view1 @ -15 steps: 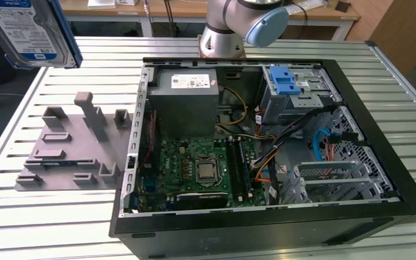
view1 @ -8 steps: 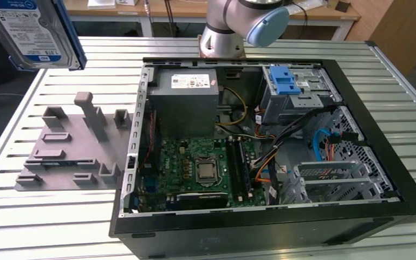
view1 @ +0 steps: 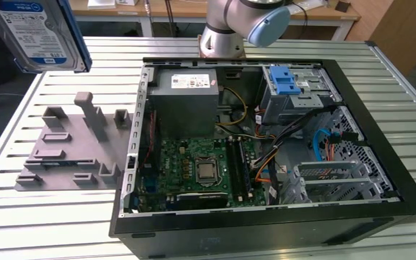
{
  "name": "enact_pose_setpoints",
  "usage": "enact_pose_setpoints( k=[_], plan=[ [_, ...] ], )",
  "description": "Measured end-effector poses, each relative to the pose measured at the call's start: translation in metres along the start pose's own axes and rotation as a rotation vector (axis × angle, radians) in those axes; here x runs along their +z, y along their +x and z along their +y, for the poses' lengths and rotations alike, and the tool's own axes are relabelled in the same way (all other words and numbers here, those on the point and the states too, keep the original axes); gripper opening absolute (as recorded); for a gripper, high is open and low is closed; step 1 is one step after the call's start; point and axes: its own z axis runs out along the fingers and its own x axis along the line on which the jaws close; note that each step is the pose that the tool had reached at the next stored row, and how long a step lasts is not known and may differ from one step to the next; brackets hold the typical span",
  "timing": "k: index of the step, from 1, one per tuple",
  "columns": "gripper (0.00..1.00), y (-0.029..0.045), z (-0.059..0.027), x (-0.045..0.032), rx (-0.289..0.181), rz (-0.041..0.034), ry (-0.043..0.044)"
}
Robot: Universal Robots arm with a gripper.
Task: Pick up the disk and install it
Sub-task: 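Pick up the disk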
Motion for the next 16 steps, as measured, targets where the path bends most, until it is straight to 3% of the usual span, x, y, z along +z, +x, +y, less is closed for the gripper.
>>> enact_pose_setpoints(
  k=[16],
  plan=[
    [0.36, 0.0062, -0.0257, 0.0007, 0.0, -0.0001, 0.0001]
  ],
)
